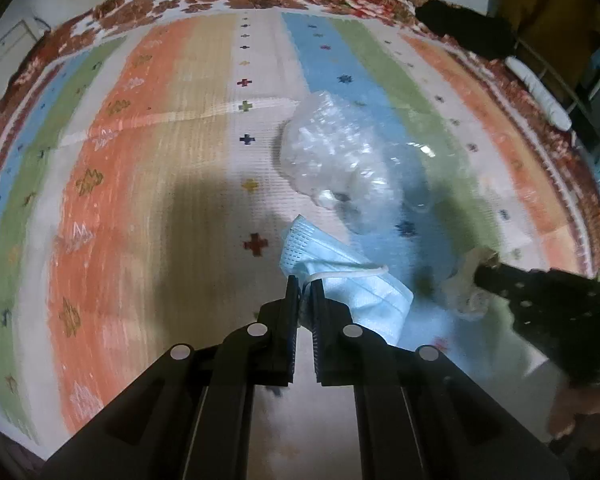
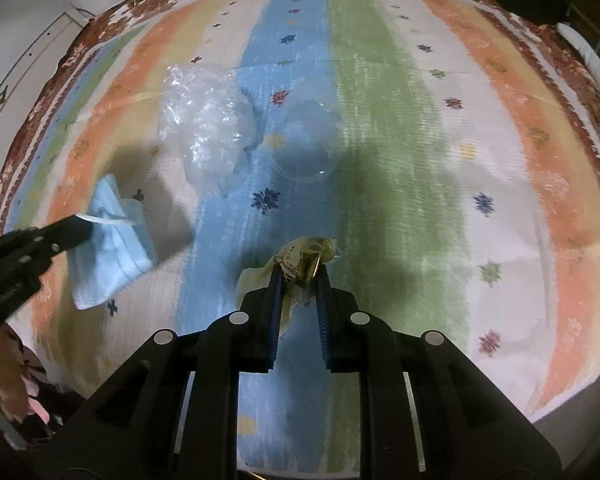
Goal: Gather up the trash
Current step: 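Lift both held items and carry them over the dark bin, then open both grippers over the bin to drop the items, then move both open grippers back toward the clear plastic bag on the rug, then grasp the clear plastic bag with the left gripper while the right grasps the clear cup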
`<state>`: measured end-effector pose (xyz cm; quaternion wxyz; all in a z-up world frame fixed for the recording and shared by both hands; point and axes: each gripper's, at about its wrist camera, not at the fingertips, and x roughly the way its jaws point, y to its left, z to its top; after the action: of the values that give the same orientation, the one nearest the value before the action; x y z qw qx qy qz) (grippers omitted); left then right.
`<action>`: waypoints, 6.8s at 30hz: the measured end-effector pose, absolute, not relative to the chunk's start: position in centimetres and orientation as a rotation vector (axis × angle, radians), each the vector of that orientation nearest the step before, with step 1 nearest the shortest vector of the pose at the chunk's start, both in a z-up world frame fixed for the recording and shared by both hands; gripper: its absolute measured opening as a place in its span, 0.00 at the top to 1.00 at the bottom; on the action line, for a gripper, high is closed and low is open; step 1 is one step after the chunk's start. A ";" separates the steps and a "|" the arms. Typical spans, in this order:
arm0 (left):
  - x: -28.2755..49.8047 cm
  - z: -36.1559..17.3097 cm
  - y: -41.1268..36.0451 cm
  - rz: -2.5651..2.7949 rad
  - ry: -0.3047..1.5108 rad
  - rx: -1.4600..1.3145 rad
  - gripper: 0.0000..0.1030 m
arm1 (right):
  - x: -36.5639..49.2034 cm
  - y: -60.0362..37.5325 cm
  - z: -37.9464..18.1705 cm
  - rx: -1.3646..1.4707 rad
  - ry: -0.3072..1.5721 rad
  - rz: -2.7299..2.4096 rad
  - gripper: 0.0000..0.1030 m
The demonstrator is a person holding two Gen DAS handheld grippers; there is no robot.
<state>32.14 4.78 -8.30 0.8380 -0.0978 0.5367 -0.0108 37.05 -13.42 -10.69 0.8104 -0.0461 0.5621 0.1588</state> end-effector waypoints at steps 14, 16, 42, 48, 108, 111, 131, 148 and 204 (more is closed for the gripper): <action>26.4 -2.6 3.4 -0.017 1.044 -0.198 0.95 | 31.1 -15.7 -5.1 -0.055 1.115 0.412 0.86; 25.5 -1.7 3.1 0.006 1.021 -0.157 0.95 | 30.2 -16.2 -4.5 -0.038 1.106 0.422 0.86; 13.2 2.1 1.5 -0.077 0.871 -0.278 0.95 | 17.0 -18.5 -1.3 -0.040 0.981 0.508 0.85; 11.3 0.7 -0.1 -0.054 0.898 -0.225 0.95 | 15.2 -18.9 -1.8 -0.066 0.984 0.520 0.85; 5.8 -7.3 -0.3 0.075 1.146 -0.217 0.41 | 7.4 -17.5 -10.4 -0.139 1.210 0.517 0.36; 7.0 -6.1 1.1 0.113 1.105 -0.256 0.38 | 8.4 -17.6 -9.7 -0.127 1.191 0.514 0.36; 14.5 -0.2 3.5 0.149 0.886 -0.254 0.06 | 18.4 -19.0 -3.6 -0.011 0.989 0.423 0.22; 21.9 -1.3 5.3 0.132 0.858 -0.328 0.06 | 25.7 -17.2 -3.1 0.032 0.914 0.431 0.09; 40.8 -8.3 8.5 0.050 0.936 -0.362 0.06 | 45.6 -15.0 -10.2 0.212 1.043 0.366 0.30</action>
<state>40.84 8.50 -8.27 0.8765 -0.1737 0.4483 0.0238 45.65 -15.05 -10.22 0.8457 0.1004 0.4946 0.1736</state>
